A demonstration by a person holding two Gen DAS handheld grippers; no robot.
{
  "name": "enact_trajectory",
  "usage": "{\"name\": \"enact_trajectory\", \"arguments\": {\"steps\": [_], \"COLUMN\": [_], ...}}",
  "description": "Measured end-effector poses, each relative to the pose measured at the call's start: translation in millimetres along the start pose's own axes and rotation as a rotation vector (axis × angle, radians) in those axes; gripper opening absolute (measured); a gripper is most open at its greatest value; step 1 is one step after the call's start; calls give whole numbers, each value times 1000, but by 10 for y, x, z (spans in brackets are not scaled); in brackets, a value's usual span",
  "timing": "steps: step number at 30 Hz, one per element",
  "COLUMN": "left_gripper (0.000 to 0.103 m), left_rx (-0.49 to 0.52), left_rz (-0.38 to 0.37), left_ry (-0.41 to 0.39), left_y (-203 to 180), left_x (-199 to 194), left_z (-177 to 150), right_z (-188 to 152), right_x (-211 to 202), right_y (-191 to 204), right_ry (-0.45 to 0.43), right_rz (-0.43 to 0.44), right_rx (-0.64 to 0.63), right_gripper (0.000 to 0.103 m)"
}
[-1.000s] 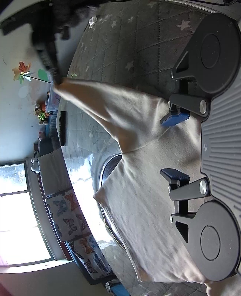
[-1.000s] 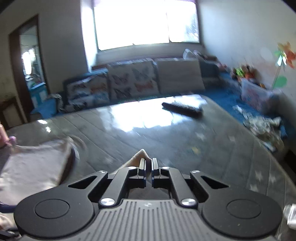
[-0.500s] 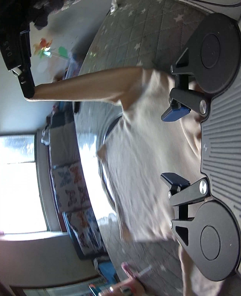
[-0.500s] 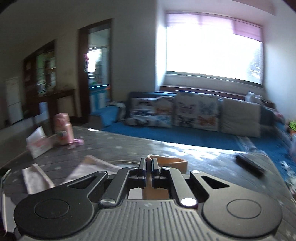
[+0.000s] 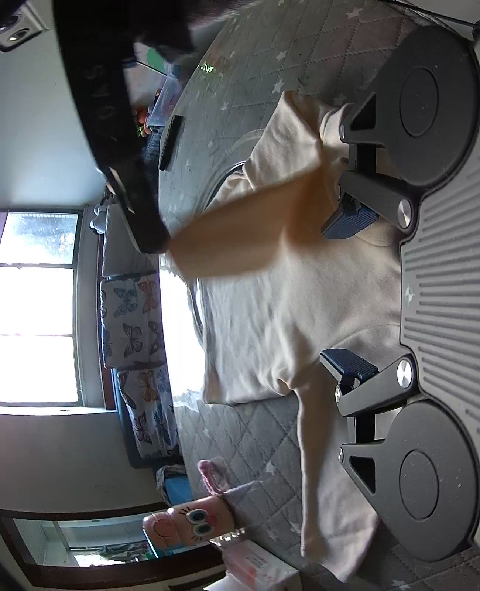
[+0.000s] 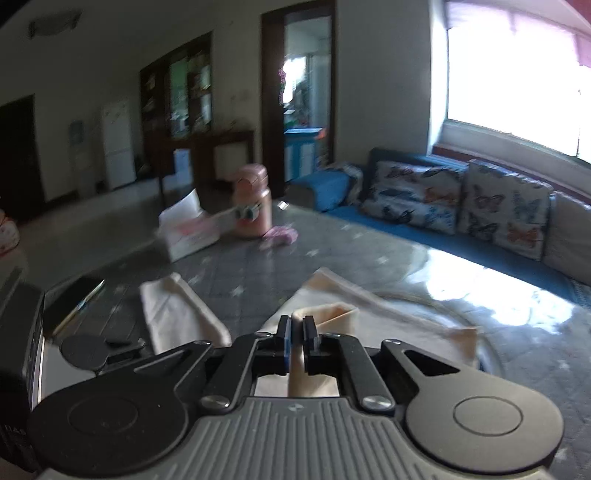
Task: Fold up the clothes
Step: 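Lift the sleeve with the right gripper and fold it across the shirt body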
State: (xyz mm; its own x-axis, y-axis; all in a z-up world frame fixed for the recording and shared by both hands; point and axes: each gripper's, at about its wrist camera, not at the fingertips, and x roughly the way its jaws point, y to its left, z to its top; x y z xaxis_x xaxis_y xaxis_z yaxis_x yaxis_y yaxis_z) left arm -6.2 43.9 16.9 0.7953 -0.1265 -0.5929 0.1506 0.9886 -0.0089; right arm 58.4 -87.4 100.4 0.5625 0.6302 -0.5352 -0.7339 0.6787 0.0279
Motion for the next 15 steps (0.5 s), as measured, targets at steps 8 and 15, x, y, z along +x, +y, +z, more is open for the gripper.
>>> {"name": "enact_trajectory", "arguments": {"steps": [8, 15], "left_gripper": [69, 66], "left_rx": [-20, -53], "left_rz": [6, 11], "left_ry": [2, 21], "left_y": [63, 126], "left_x": [-42, 60], "left_z": [-19, 27], "right_z": [-171, -689], "right_x": [-225, -257], "right_y": [-195, -604], "right_ry": [48, 205], "right_rz": [-10, -89], "right_rx": [-14, 13], "right_gripper": [19, 22]}}
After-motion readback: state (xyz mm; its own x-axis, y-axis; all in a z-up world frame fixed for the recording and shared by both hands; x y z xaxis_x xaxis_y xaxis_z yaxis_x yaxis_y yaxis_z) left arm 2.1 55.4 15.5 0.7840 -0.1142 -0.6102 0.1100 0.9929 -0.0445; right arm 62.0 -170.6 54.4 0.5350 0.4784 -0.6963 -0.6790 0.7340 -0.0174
